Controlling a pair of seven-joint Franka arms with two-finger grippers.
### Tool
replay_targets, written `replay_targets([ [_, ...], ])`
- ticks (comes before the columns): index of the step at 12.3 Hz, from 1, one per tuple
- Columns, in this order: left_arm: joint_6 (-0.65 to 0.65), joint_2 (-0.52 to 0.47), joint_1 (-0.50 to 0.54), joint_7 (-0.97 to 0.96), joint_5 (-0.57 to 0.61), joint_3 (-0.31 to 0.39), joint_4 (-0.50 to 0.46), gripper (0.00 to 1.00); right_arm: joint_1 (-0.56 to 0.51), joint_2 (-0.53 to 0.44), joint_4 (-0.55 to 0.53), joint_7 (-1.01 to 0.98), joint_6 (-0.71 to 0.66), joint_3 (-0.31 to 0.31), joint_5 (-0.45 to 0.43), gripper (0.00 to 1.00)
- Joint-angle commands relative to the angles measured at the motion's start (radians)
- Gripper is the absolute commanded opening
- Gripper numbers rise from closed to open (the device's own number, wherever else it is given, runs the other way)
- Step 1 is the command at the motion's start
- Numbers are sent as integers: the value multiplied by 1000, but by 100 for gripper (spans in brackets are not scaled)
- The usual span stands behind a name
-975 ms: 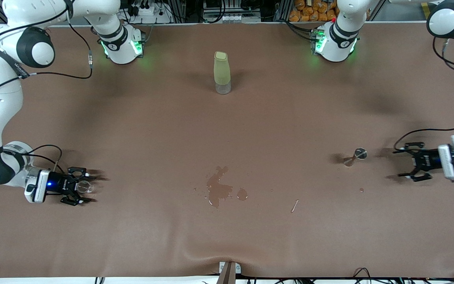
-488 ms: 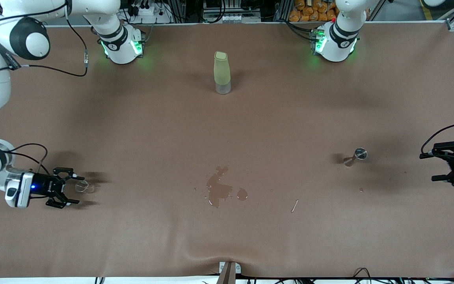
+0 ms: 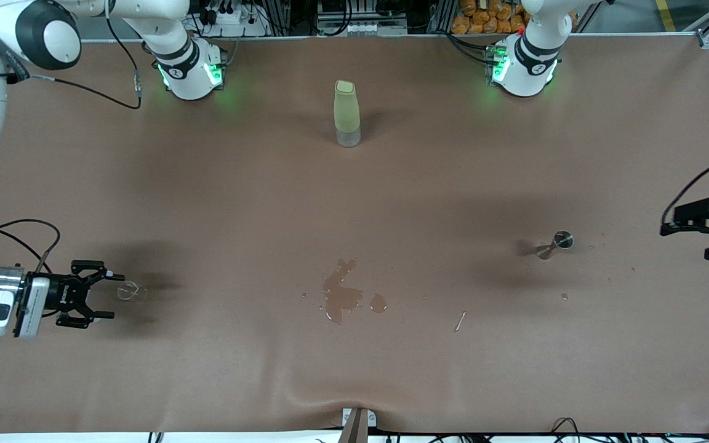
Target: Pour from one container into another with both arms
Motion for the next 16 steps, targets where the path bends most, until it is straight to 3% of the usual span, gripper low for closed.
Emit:
replay_targets([
  [1, 0, -130, -140, -343, 148, 16, -101, 100, 43, -100, -25, 105, 10, -3, -80, 100],
  [2, 0, -181, -171, -459, 176, 16, -147, 100, 59, -142, -30, 162, 8, -2, -126, 100],
  [4, 0, -270, -200, -501, 180, 21, -251, 100, 86, -238, -76, 265, 0, -2, -189, 100],
  [8, 23, -457, -193, -513, 163, 21, -449, 100, 140, -496, -298, 440, 29, -5, -301, 100],
  [11, 23, -503, -193, -521, 163, 22, -489, 100, 235, -639, -396, 546, 33, -111, -381, 100],
  [13, 12, -503, -193, -495, 166, 57, -480, 100, 237, -722, -454, 653, 16, -120, -447, 100],
  [16, -20, -515, -197, -504, 163, 62, -463, 100, 243, -777, -452, 845, -43, -122, -537, 100],
])
